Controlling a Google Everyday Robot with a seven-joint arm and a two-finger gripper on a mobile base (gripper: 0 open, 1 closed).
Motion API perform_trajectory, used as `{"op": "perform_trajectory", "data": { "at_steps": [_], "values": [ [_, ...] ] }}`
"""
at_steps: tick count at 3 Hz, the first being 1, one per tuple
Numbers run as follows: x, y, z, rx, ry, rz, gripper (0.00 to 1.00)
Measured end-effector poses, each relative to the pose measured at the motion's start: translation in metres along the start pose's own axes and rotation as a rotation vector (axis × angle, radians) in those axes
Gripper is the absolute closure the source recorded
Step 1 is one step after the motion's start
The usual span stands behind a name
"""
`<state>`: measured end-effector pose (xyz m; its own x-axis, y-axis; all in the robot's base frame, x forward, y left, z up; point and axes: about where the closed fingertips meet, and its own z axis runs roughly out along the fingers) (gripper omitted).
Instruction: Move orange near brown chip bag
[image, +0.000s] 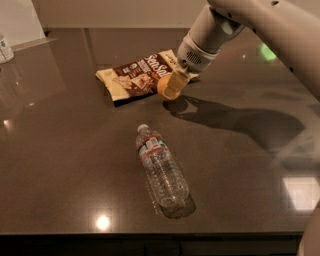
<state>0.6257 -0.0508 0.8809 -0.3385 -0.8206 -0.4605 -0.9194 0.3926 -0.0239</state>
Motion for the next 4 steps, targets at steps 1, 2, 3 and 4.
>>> {"op": "perform_trajectory", "data": {
  "at_steps": [1, 2, 3, 4],
  "values": [
    [-0.001, -0.002, 0.003, 0.01, -0.015, 0.013, 0.59],
    [-0.003, 0.0, 0.007, 0.024, -0.031, 0.021, 0.36],
    [-0.002, 0.002, 0.013, 0.035, -0.036, 0.025, 0.12],
    [-0.001, 0.01, 0.024, 0.037, -0.037, 0.015, 0.0]
  ]
}}
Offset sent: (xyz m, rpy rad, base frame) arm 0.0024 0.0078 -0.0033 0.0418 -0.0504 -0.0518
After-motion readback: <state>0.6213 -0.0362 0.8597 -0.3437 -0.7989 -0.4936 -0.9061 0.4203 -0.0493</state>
